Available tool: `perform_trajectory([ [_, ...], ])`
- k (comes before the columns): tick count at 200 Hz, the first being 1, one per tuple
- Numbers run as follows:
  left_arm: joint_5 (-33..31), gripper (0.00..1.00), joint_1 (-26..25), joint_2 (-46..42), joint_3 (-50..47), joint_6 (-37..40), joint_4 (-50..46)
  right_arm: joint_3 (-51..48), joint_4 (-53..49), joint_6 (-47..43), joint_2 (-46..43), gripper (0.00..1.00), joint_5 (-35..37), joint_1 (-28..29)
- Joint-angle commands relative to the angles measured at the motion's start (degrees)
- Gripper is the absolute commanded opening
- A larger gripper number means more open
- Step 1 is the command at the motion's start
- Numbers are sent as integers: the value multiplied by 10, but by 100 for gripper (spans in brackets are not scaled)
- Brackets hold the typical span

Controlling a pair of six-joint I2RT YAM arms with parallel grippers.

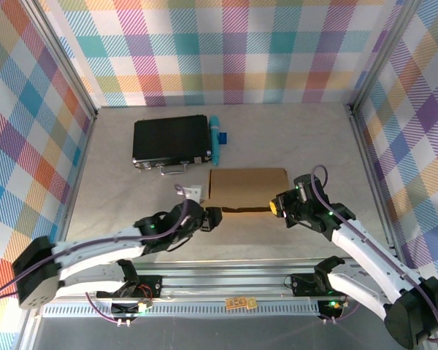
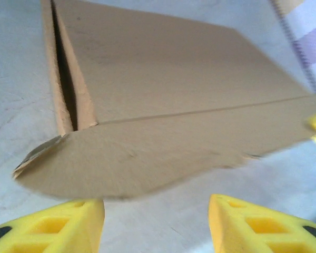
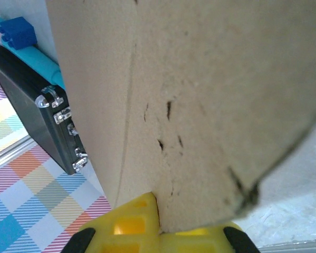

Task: Fold the paper box

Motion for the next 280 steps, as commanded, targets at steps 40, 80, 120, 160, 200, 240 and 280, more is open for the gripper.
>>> perform_trajectory([
  [40,134,67,126,-130,45,-146,-203,13,-26,-80,50,0,6,1],
  [80,258,62,232,54,122,-127,-140,14,-45,-135,95,0,-14,-10],
  [120,269,56,236,225,193,-66,-146,60,-94,-198,187,10,-40,-21],
  [160,222,54,248,286,238,-9,-192,122,-164,-259,193,46,-20,-37],
  [200,205,54,253,317,263,28,-234,213,-251,-360,171,58,-9,-78],
  [240,229,52,265,334,252,25,-203,287,-263,-476,190,59,-51,-176],
  [280,237,42,267,342,241,21,-187,343,-207,-549,325,60,-158,-264],
])
